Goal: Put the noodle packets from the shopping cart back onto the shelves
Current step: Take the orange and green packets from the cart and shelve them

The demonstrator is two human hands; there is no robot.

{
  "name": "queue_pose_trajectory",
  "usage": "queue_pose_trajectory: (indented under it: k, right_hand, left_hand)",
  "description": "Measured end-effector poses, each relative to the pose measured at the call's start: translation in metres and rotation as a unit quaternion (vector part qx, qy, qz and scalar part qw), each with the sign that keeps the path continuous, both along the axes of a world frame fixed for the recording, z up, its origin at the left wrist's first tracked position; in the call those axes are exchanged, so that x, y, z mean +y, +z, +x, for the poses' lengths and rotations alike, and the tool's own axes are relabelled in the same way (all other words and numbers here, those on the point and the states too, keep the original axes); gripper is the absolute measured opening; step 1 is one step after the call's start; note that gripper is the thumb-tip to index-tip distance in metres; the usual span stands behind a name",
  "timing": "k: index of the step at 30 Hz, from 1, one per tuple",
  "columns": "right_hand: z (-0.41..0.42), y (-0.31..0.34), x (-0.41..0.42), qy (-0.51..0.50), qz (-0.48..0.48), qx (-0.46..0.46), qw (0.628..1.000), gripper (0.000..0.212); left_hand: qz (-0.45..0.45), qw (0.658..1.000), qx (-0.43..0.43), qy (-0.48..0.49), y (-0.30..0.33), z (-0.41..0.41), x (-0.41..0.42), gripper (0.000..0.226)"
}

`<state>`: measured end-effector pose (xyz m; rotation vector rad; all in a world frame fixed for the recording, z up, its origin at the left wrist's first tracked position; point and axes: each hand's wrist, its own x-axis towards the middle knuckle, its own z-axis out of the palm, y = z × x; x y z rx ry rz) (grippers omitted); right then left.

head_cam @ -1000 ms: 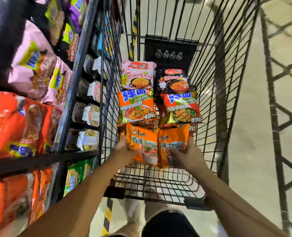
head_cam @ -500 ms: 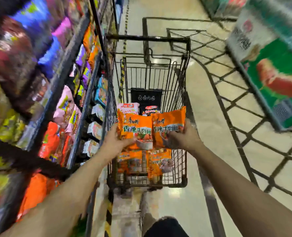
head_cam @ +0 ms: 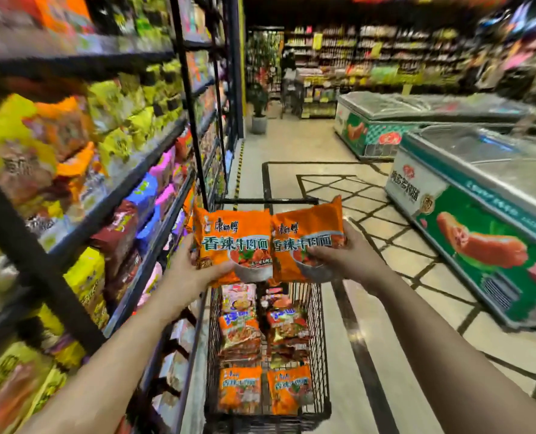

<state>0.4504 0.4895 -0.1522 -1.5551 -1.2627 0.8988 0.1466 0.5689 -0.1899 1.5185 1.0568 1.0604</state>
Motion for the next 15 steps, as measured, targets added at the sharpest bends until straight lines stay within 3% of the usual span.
queue_pose_trajectory:
  k: [4, 8, 15]
  right_hand:
    - [0.010, 0.033, -0.016, 0.011, 0.052, 0.009, 0.999, 0.058]
    - [0.017, 0.051, -0.034, 0.044, 0.081, 0.014, 0.996, 0.056]
    - [0.022, 0.072, -0.061, 0.130, 0.106, 0.020, 0.986, 0.055]
  left_hand:
    - [0.035, 0.999, -0.026, 0.011, 0.048, 0.005, -0.021, 0.063]
    - [0.060, 0.997, -0.023, 0.030, 0.081, 0.013, -0.063, 0.057]
    - [0.069, 0.990, -0.041, 0.113, 0.093, 0.009, -0.140, 0.056]
